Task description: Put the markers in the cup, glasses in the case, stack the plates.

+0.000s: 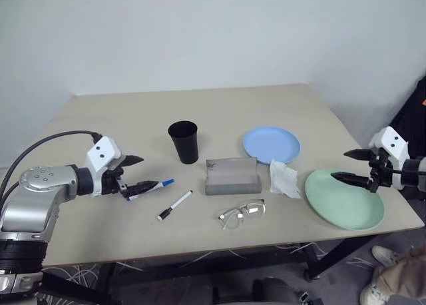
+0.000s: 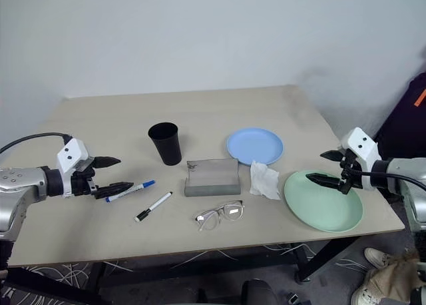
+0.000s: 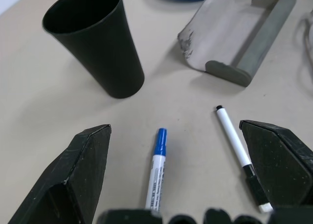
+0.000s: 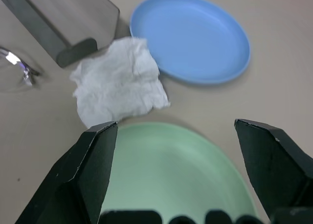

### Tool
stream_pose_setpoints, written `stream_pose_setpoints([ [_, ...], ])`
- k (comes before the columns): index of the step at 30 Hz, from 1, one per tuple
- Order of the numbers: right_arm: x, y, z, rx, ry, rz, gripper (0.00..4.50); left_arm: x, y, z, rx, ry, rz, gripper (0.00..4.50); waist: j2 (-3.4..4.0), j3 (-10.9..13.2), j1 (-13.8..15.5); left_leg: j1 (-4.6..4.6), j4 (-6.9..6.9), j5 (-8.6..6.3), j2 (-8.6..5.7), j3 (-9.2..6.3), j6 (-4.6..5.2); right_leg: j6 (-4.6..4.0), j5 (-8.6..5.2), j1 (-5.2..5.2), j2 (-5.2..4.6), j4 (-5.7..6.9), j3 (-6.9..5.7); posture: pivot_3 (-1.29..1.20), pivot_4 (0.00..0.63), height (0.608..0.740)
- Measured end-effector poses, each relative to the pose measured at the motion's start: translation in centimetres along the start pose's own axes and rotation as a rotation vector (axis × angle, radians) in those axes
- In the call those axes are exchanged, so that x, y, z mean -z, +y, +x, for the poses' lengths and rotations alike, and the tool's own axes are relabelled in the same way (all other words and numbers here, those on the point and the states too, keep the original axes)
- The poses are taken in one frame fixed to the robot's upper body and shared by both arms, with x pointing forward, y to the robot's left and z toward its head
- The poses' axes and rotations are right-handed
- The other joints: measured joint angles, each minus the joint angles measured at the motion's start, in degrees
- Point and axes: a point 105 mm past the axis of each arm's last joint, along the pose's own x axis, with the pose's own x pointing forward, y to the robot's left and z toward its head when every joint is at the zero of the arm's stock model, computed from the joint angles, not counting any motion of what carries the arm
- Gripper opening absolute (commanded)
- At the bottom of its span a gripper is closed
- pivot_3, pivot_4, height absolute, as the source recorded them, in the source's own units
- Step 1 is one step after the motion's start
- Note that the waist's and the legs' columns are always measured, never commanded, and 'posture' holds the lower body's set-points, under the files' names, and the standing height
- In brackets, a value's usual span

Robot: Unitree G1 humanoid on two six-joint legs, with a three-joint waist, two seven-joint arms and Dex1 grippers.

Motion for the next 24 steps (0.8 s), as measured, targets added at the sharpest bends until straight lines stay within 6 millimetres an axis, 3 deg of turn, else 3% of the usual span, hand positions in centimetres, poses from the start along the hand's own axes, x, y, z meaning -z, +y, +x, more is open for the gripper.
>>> stream_pose_setpoints([
  [10, 3.9, -1.4, -1.2, 0.136, 0.083, 0.16, 4.15, -0.5, -0.3, 0.9, 0.014, -0.039, -0.004, 4.47, -0.01, 0.0, 0.02, -0.01, 0.07, 0.01, -0.02, -0.02, 0.01, 0.0, 0.0, 0.05, 0.01, -0.01, 0.01, 0.0, 0.0, 0.731],
  [18, 10.0, -3.4, -2.8, 0.321, 0.224, 0.373, 4.15, -0.7, -0.8, 1.6, 0.027, -0.074, -0.006, 4.47, -0.02, 0.0, -0.15, -0.01, 0.13, 0.01, -0.02, -0.02, 0.02, 0.0, 0.0, 0.08, 0.05, -0.02, 0.04, 0.0, 0.0, 0.731],
  [24, 12.2, -3.1, -2.7, 0.352, 0.256, 0.455, 4.15, -0.6, -0.9, 1.6, 0.029, -0.076, -0.004, 4.47, 0.01, -0.01, -0.2, 0.0, 0.12, 0.13, -0.02, -0.04, 0.22, 0.0, 0.0, 0.07, 0.1, 0.0, 0.1, 0.0, 0.0, 0.731],
])
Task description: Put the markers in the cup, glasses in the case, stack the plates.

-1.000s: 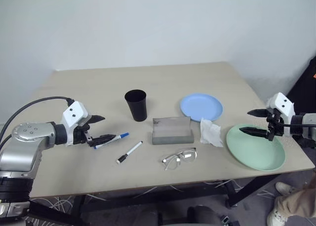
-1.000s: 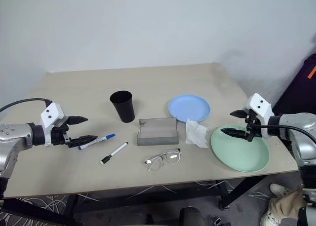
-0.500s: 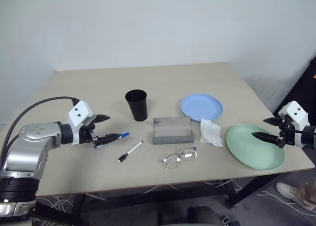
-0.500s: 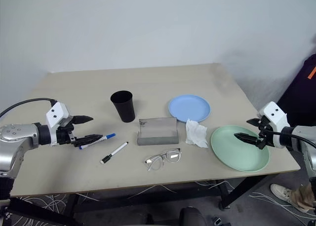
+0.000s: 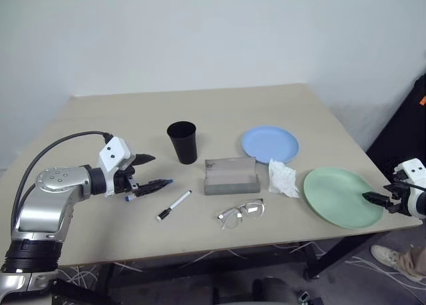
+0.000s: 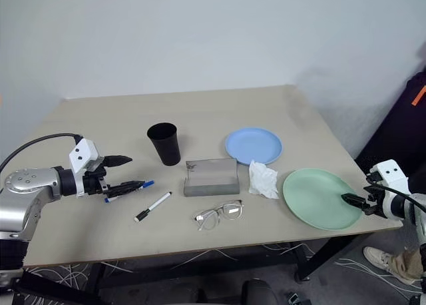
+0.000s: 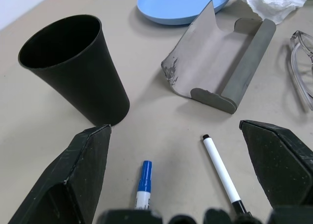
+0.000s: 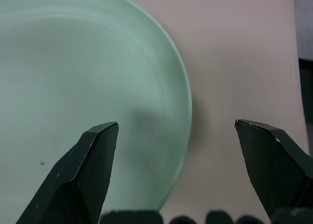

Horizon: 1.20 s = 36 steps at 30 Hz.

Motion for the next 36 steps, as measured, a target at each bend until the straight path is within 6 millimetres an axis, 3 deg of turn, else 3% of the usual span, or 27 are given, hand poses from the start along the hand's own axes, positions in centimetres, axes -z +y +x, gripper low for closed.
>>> stream_pose_setpoints([
  [3, 0.5, -0.1, 0.2, 0.002, 0.009, 0.022, 4.15, 0.3, -0.2, 0.0, 0.003, 0.007, -0.008, 4.47, -0.01, 0.0, 0.0, 0.01, 0.0, 0.0, 0.01, 0.0, -0.01, 0.0, 0.0, 0.01, 0.0, -0.01, 0.0, 0.0, 0.0, 0.731],
  [6, 0.8, 0.2, 0.7, 0.001, 0.008, 0.052, 3.61, 0.5, -0.2, -0.1, 0.004, 0.011, -0.013, 4.5, -0.01, 0.0, 0.0, 0.0, 0.01, -0.02, 0.01, 0.0, -0.03, 0.0, 0.0, 0.01, 0.0, -0.01, 0.01, 0.0, 0.0, 0.731],
  [16, 0.4, 0.5, 1.3, -0.022, -0.006, 0.232, 0.17, 0.5, -0.3, 0.0, 0.004, 0.01, -0.009, 4.5, -0.02, -0.01, 0.01, 0.01, 0.02, -0.03, 0.01, -0.02, -0.04, 0.0, 0.0, 0.04, 0.01, -0.02, 0.01, 0.0, 0.0, 0.731],
  [17, 0.1, 0.5, 1.3, -0.026, -0.017, 0.252, 0.02, 0.5, -0.3, 0.0, 0.005, 0.01, -0.01, 4.5, -0.03, -0.02, 0.0, 0.03, 0.03, -0.03, 0.01, -0.03, -0.05, 0.0, 0.0, 0.07, 0.02, -0.02, 0.01, 0.0, 0.0, 0.731],
  [23, -1.9, 0.7, 1.3, -0.094, -0.115, 0.484, 0.02, 0.6, -0.5, -0.1, 0.006, 0.013, -0.01, 4.5, -0.04, -0.01, -0.58, 0.02, 0.03, -0.02, 0.02, -0.04, -0.04, 0.0, 0.0, 0.03, 0.05, -0.04, 0.01, 0.0, 0.0, 0.731],
  [27, -4.6, 0.2, 0.8, -0.159, -0.239, 0.686, 0.02, 0.6, -0.6, -0.1, 0.006, 0.013, -0.004, 4.5, 0.03, 0.01, -1.21, 0.01, 0.01, -0.02, 0.0, -0.04, -0.03, 0.0, 0.0, 0.03, 0.05, -0.03, 0.04, 0.0, 0.0, 0.731],
  [30, -6.7, 0.1, 0.2, -0.198, -0.311, 0.74, 0.02, 0.6, -0.6, -0.1, 0.004, 0.013, -0.004, 4.5, 0.02, -0.01, -1.27, 0.02, -0.01, 0.01, 0.01, -0.09, 0.01, 0.0, 0.0, 0.04, 0.09, -0.02, 0.04, 0.0, 0.0, 0.731],
  [32, -7.6, 0.5, 0.3, -0.219, -0.318, 0.744, 0.02, 0.6, -0.6, -0.1, 0.002, 0.014, -0.005, 4.5, 0.01, -0.01, -1.29, 0.02, -0.05, 0.02, 0.01, -0.1, 0.03, 0.0, 0.0, 0.03, 0.09, -0.02, 0.05, 0.0, 0.0, 0.731],
  [36, -10.1, 3.4, 1.6, -0.303, -0.331, 0.717, 0.02, 0.6, -0.6, -0.2, -0.002, 0.014, -0.005, 4.5, 0.04, -0.02, -1.54, 0.01, -0.1, 0.03, 0.01, -0.12, 0.05, 0.01, 0.01, 0.0, 0.1, 0.03, 0.06, 0.0, 0.0, 0.731],
])
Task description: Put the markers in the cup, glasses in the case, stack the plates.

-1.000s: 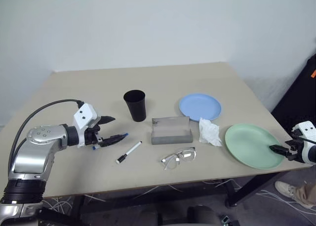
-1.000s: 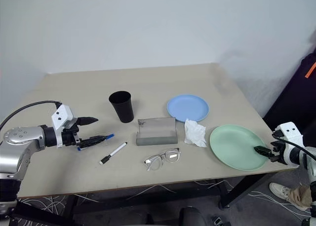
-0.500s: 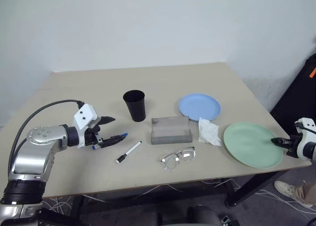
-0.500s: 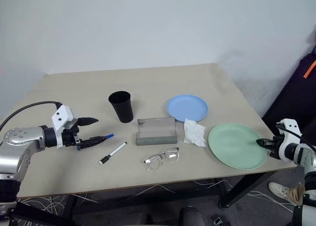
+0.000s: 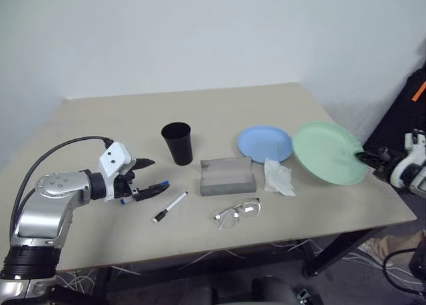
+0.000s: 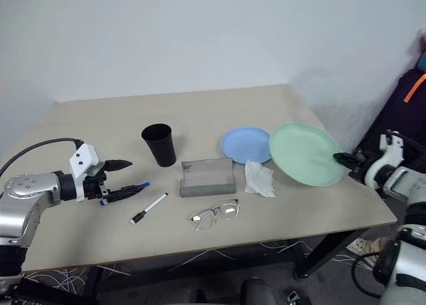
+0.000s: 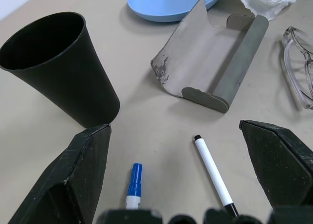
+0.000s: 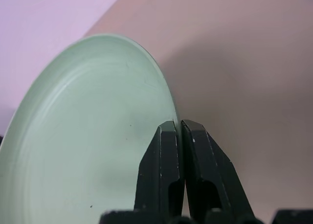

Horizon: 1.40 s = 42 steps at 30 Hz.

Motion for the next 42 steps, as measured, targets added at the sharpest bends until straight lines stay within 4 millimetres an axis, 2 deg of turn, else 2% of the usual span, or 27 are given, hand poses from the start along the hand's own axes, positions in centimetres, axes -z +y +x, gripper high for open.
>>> stream_pose_setpoints([
  [5, -0.7, 4.8, 4.6, -0.016, -0.033, -0.043, 0.02, 0.0, 0.1, -0.1, -0.004, 0.003, -0.005, 4.5, 0.03, -0.01, -0.34, -0.03, -0.05, 0.0, 0.0, -0.02, 0.0, 0.0, 0.01, -0.06, 0.01, 0.06, 0.01, 0.0, 0.0, 0.731],
  [9, -1.5, 7.3, 7.7, 0.034, -0.074, -0.06, 0.02, -0.2, 0.2, -0.1, -0.012, -0.001, -0.001, 4.5, 0.04, -0.02, -0.34, -0.1, -0.11, 0.0, -0.02, -0.04, 0.0, -0.01, 0.02, -0.05, 0.01, 0.06, 0.04, 0.0, 0.0, 0.731],
  [12, -1.8, 8.3, 9.8, 0.085, -0.095, -0.077, 0.02, -0.2, 0.3, -0.1, -0.02, 0.001, -0.005, 4.5, 0.03, -0.03, -0.35, -0.12, -0.23, 0.01, -0.13, -0.09, 0.01, -0.08, 0.07, -0.01, 0.0, 0.05, 0.17, 0.0, 0.0, 0.731],
  [17, -0.9, 7.4, 12.2, 0.214, -0.118, -0.111, 0.02, -0.3, 0.3, -0.1, -0.024, 0.001, -0.004, 4.5, 0.0, -0.05, -0.4, -0.12, -0.57, 0.02, -0.57, -0.22, 0.04, -0.01, 0.18, 0.0, 0.0, 0.04, 0.65, 0.0, 0.0, 0.731],
  [24, 2.3, 5.7, 14.0, 0.358, -0.091, -0.169, 0.02, -0.5, 0.0, -0.5, -0.038, -0.01, -0.012, 4.5, 0.0, -0.04, -1.49, -0.09, -0.6, 0.07, -0.75, -0.2, 0.13, 0.02, 0.19, 0.03, 0.01, 0.02, 1.09, 0.0, 0.0, 0.731],
  [28, 3.7, 5.6, 14.6, 0.383, -0.073, -0.193, 0.02, -0.5, -0.2, -0.8, -0.042, -0.007, -0.01, 4.5, 0.0, -0.04, -1.61, -0.03, -0.59, 0.18, -0.79, -0.19, 0.31, 0.02, 0.18, 0.06, 0.08, 0.07, 1.3, 0.0, 0.0, 0.731],
  [36, 4.3, 6.9, 15.5, 0.365, -0.07, -0.213, 0.02, -0.4, -0.2, -1.0, -0.056, -0.007, -0.02, 4.5, 0.0, -0.04, -1.59, -0.01, -0.58, 0.25, -0.8, -0.23, 0.42, 0.01, 0.18, 0.07, 0.13, 0.13, 1.37, 0.0, 0.0, 0.731],
  [41, 5.0, 7.0, 15.8, 0.38, -0.057, -0.216, 0.02, -0.4, -0.1, -1.3, -0.069, -0.007, -0.019, 4.5, 0.0, -0.04, -1.6, -0.02, -0.6, 0.25, -0.82, -0.22, 0.41, 0.02, 0.18, 0.07, 0.13, 0.12, 1.42, 0.0, 0.0, 0.731],
  [42, 5.1, 7.0, 15.8, 0.383, -0.055, -0.217, 0.25, -0.4, -0.2, -1.3, -0.068, -0.006, -0.02, 4.5, 0.0, -0.04, -1.6, -0.02, -0.6, 0.25, -0.83, -0.22, 0.41, 0.02, 0.18, 0.07, 0.13, 0.12, 1.42, 0.0, 0.0, 0.731],
])
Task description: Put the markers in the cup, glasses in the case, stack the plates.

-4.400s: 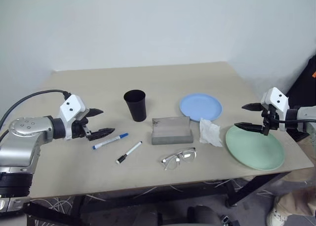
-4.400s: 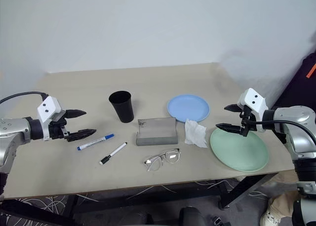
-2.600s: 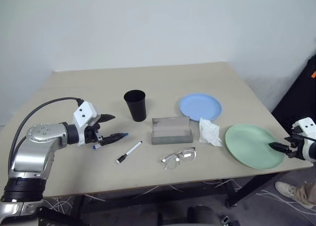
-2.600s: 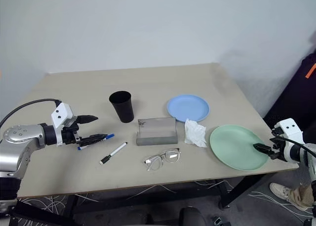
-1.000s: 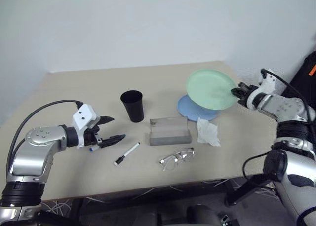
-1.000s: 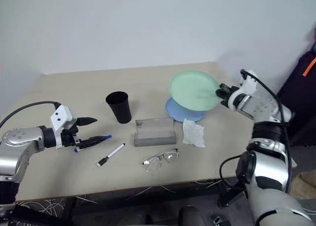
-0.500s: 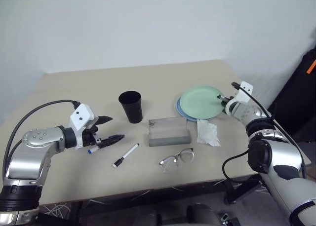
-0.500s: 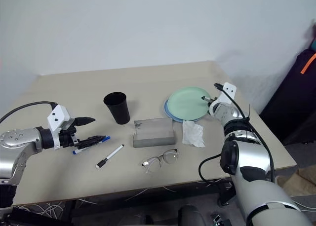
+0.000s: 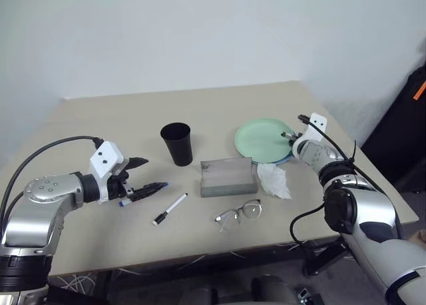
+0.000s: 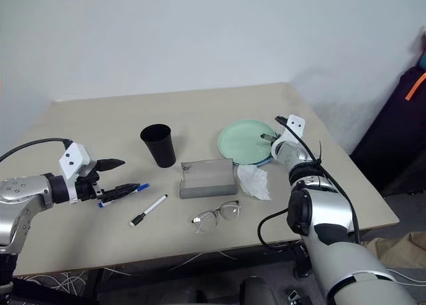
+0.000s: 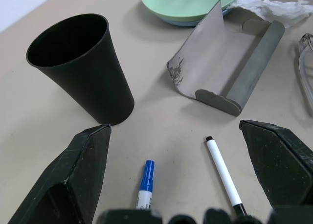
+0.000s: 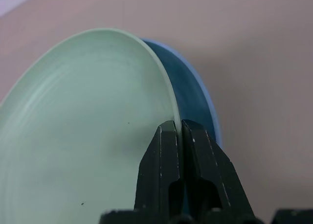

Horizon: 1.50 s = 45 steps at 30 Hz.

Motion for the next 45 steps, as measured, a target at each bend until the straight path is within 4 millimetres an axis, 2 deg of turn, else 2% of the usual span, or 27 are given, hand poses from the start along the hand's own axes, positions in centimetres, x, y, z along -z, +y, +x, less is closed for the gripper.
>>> stream_pose_setpoints([
  [2, 0.0, -0.1, 0.0, 0.011, 0.001, -0.007, 0.71, 0.0, 0.0, 0.0, 0.001, 0.001, -0.001, 4.5, 0.0, 0.0, 0.01, 0.0, 0.0, 0.0, -0.01, -0.01, 0.0, 0.0, 0.0, 0.0, 0.0, 0.0, 0.0, 0.0, 0.0, 0.731],
  [13, -0.4, -1.3, -0.1, 0.089, -0.013, -0.034, 4.47, 0.0, 0.0, 0.0, -0.001, 0.001, 0.0, 4.5, 0.0, 0.0, 0.01, -0.01, 0.01, 0.0, -0.04, -0.03, 0.0, -0.01, 0.0, 0.01, 0.0, 0.0, 0.01, 0.0, 0.0, 0.731],
  [17, -1.3, -1.0, -0.3, 0.049, -0.027, -0.168, 4.47, 0.0, 0.0, 0.0, -0.001, 0.001, 0.0, 4.5, 0.01, 0.0, -0.03, -0.01, 0.01, 0.0, -0.05, -0.01, 0.0, -0.01, -0.01, 0.0, 0.0, 0.0, 0.03, 0.0, 0.0, 0.731],
  [21, -3.0, 3.2, -1.2, -0.207, -0.034, -0.38, 4.47, -0.1, 0.0, 0.0, -0.001, -0.002, 0.004, 4.5, 0.01, 0.01, -0.18, 0.02, 0.0, 0.0, -0.01, -0.02, 0.01, 0.0, 0.0, -0.02, 0.03, 0.05, 0.03, 0.0, 0.0, 0.731],
  [24, -3.7, 4.9, -2.9, -0.362, -0.023, -0.513, 4.47, -0.2, 0.0, 0.1, 0.002, -0.005, 0.008, 4.5, -0.03, -0.02, 0.17, -0.01, 0.0, 0.0, 0.01, -0.15, 0.0, 0.01, 0.0, 0.0, 0.04, 0.05, -0.03, 0.0, 0.0, 0.731],
  [29, -0.8, 4.6, -5.8, -0.505, 0.143, -0.607, 4.47, -0.2, 0.0, 0.1, 0.001, -0.005, 0.007, 4.5, -0.05, -0.03, 0.62, -0.08, 0.02, -0.01, 0.05, -0.15, -0.02, 0.01, -0.02, -0.03, -0.09, 0.05, -0.01, 0.0, 0.0, 0.731],
  [34, 1.5, 4.2, -8.3, -0.549, 0.283, -0.642, 4.47, -0.2, 0.0, 0.1, 0.001, -0.006, 0.007, 4.5, -0.05, -0.03, 0.53, -0.03, 0.05, -0.02, 0.02, 0.01, -0.04, -0.09, -0.08, -0.06, -0.13, 0.05, -0.04, 0.0, 0.0, 0.731],
  [45, 5.5, 2.6, -9.0, -0.532, 0.439, -0.657, 4.47, -0.5, 0.1, 0.1, 0.001, -0.011, 0.012, 4.5, -0.09, -0.04, 0.52, -0.01, 0.07, -0.1, 0.03, 0.0, -0.19, -0.1, -0.08, -0.08, -0.09, 0.05, -0.26, 0.0, 0.0, 0.731],
])
